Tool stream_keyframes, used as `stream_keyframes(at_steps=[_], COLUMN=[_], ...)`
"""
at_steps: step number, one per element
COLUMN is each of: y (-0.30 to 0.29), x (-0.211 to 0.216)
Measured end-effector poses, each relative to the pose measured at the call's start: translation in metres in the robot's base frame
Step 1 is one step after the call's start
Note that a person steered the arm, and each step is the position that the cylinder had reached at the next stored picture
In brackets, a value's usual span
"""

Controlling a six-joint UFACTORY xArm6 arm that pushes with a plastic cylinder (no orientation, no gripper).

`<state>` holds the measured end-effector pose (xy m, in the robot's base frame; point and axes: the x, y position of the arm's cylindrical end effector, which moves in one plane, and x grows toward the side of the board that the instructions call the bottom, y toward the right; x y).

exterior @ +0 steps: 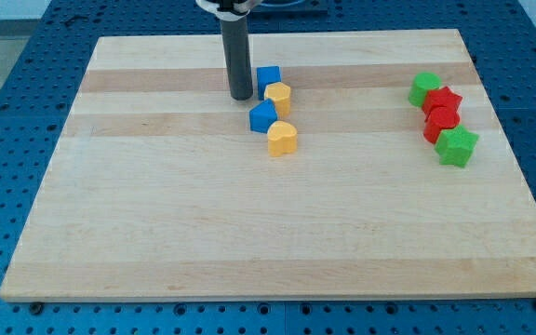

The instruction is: Push the blue cube towards the top right of the board

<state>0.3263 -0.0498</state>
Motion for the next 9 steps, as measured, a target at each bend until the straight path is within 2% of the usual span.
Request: stream_keyframes(at_steps=[3,4,6,9], y=[0.074,0.081,0.055,0.133], x=[-0.022,-0.023,-0.027,-0.049])
